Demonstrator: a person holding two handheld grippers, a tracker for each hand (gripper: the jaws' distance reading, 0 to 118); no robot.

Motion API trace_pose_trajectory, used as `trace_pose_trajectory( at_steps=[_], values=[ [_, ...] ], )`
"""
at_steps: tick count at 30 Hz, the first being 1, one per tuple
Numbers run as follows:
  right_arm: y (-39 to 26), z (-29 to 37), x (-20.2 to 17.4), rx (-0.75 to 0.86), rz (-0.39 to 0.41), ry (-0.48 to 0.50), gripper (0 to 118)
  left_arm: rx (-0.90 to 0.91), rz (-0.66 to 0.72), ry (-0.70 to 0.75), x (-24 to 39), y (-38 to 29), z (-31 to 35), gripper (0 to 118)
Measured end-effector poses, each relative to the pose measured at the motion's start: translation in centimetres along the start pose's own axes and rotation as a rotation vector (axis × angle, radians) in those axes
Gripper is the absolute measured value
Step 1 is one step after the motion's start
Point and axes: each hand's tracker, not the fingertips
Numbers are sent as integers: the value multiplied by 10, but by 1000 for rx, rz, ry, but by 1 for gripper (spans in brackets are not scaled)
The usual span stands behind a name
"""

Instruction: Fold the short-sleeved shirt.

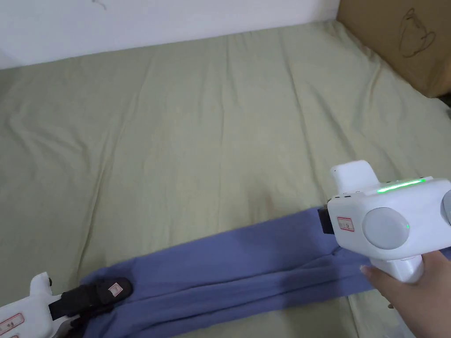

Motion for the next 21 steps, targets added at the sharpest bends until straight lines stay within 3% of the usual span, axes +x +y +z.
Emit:
trace_pose_trajectory(
  at_steps=[6,8,10,12,15,21],
  values=[
    [-3,7,4,1,2,18,0,-59,-322,304,74,11,28,6],
    [-4,9,4,5,7,26,0,-64,-439,509,100,11,34,6],
    [-6,13,4,11,-2,40,0,-71,-594,873,121,4,38,6],
    [-8,20,6,22,-32,80,0,-39,-741,1004,132,-5,39,6],
    [-12,27,7,34,-18,87,0,-17,-594,883,123,-2,39,7],
    [-16,29,17,44,-33,102,0,14,-236,362,154,-12,2,7]
  ],
)
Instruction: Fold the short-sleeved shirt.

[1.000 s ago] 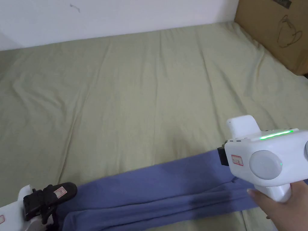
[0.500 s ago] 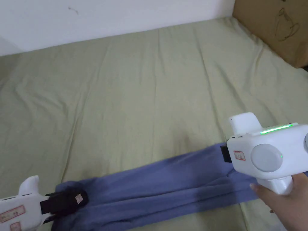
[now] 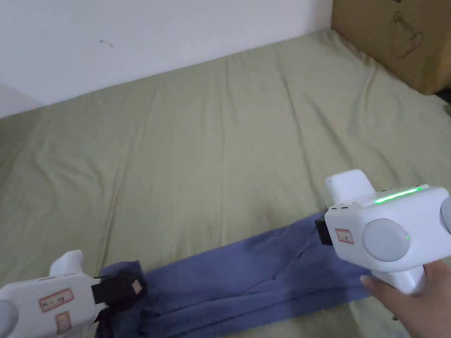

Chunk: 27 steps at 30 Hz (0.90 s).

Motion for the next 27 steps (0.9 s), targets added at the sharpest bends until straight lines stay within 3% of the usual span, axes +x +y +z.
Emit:
trace_pose_trajectory(
  at_steps=[2,3,5,6,8,9,10,13,15,17,18,20,21,27],
  values=[
    [-2,0,4,-3,-12,7,0,-32,95,-132,17,-5,-24,13],
    [-3,0,6,-5,-16,8,0,-64,140,-200,25,-9,-39,24],
    [-6,1,8,-6,-21,9,0,-120,154,-231,42,-14,-68,74],
    [-8,2,10,-8,-22,10,0,-152,125,-225,50,-16,-83,89],
    [-9,3,13,-9,-27,8,0,-202,98,-236,63,-21,-104,95],
    [-10,4,14,-9,-31,7,0,-208,89,-246,67,-23,-110,108],
    [-10,4,16,-8,-34,7,0,-195,89,-243,69,-23,-110,114],
    [-10,5,19,-5,-40,6,0,-110,38,-290,73,-18,-93,113],
    [-9,4,19,0,-46,7,0,-65,-48,-220,74,-13,-73,113],
    [-8,2,19,1,-49,16,0,-41,-169,-129,76,-9,-49,106],
    [-8,0,17,3,-50,20,0,-36,-222,-74,76,-9,-40,93],
    [-8,-2,14,5,-49,28,0,-58,-266,-7,74,-10,-34,22],
    [-9,-3,13,5,-47,35,0,-86,-268,-15,74,-13,-36,1],
    [-13,0,8,1,-20,50,0,-225,-195,-92,73,-37,-88,2]
  ],
)
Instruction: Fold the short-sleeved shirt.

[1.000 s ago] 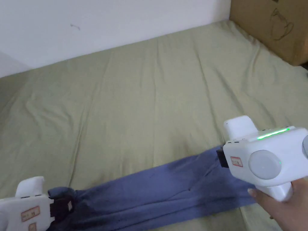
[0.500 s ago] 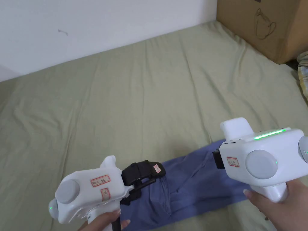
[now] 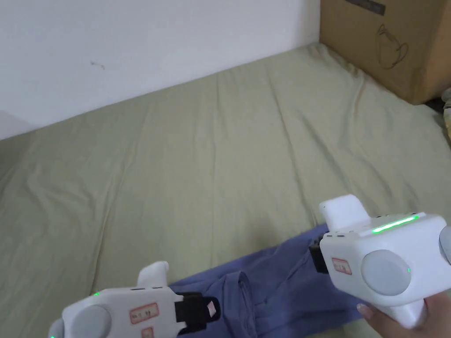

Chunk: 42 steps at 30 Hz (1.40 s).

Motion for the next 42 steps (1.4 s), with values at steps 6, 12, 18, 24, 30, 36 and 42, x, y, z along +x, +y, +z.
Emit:
trace_pose_trajectory(
  at_steps=[6,12,18,24,30,36,42],
  values=[
    [0,4,5,2,18,-28,0,-92,163,-193,-2,-9,-68,2],
    [0,6,7,-1,19,-31,0,10,184,-290,-20,-10,-27,2],
    [1,1,2,-8,14,-23,0,172,292,-328,-105,-15,68,85],
    [0,-4,-12,-28,28,8,0,298,530,-423,-175,-40,77,118],
    [0,-10,-13,-51,27,6,0,286,434,-578,-163,-28,28,118],
    [2,-9,-12,-46,18,1,0,47,376,-707,-145,-5,-21,118],
    [2,-11,-14,-57,12,20,0,19,438,-463,-179,-14,-19,30]
  ],
)
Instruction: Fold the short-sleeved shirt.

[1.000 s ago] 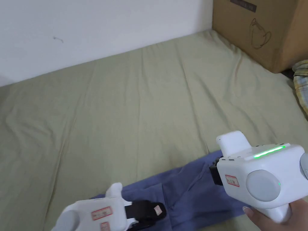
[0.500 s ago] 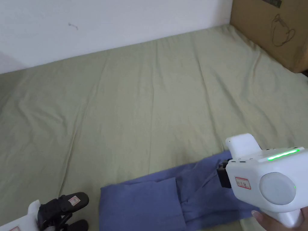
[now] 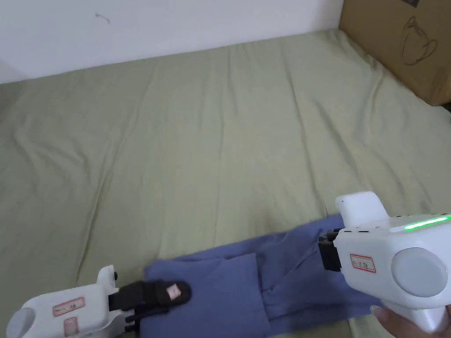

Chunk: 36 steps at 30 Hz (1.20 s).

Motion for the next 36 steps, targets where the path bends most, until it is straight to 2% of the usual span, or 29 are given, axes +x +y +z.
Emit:
trace_pose_trajectory(
  at_steps=[1,2,3,4,11,18,20,23,27,29,30,32,34,36],
  values=[
    [0,-1,-1,-4,-2,6,0,-6,4,87,-12,-1,-2,10],
    [0,-2,-2,-9,-1,10,0,15,44,-111,-7,-2,0,10],
    [0,-2,-4,-14,0,16,0,39,64,-144,4,-4,-1,10],
    [0,-1,-5,-17,4,20,0,15,-13,-4,8,-5,0,10],
    [9,19,-13,32,57,31,0,40,-226,294,88,-25,40,10],
    [8,30,-11,61,47,71,0,200,-417,854,148,-50,103,10],
    [6,31,-10,62,45,79,0,209,-485,949,159,-53,104,10],
    [4,32,-8,59,42,89,0,200,-477,879,181,-59,88,10],
    [1,33,-4,59,29,92,0,161,-369,574,199,-57,46,11],
    [0,34,0,58,22,92,0,118,-312,470,201,-55,17,11],
    [0,34,1,57,21,89,0,77,-249,395,200,-56,-2,11],
    [-1,33,5,56,16,83,0,31,-228,339,193,-48,-33,11],
    [-2,32,10,53,8,79,0,2,-283,370,189,-48,-62,11],
    [-2,30,14,45,-4,76,0,-37,-278,344,180,-49,-89,14]
  ],
)
